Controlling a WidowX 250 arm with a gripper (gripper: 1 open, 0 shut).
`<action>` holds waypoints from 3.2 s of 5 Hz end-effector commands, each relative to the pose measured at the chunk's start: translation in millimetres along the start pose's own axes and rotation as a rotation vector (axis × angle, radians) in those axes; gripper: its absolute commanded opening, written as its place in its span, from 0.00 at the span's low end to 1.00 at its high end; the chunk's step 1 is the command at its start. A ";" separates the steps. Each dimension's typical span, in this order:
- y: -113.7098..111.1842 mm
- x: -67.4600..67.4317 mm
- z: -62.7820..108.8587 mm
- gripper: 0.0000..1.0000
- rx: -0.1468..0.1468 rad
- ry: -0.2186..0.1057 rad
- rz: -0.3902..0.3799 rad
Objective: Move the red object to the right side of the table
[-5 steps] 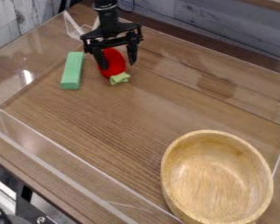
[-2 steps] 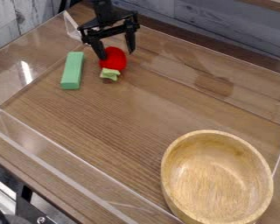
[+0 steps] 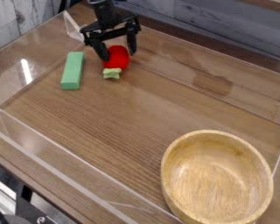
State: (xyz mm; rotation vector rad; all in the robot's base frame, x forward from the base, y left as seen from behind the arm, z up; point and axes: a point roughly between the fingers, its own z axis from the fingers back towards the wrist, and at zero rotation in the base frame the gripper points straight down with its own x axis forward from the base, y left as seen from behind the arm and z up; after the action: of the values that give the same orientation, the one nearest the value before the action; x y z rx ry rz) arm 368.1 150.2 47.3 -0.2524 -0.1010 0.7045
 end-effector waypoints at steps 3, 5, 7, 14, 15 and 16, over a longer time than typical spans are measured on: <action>-29.9 -25.1 20.9 1.00 -0.074 -0.089 -0.047; -35.8 -27.2 30.4 1.00 -0.107 -0.115 -0.089; -52.3 -44.8 9.9 1.00 -0.071 -0.068 -0.213; -53.4 -42.1 2.3 1.00 0.017 -0.016 -0.272; -63.5 -42.1 -6.9 1.00 0.032 -0.008 -0.285; -57.2 -42.4 -7.0 1.00 0.052 -0.001 -0.293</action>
State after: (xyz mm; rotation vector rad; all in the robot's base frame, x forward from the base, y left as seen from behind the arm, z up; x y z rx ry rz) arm 365.6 75.9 36.9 -0.1884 -0.0593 0.4205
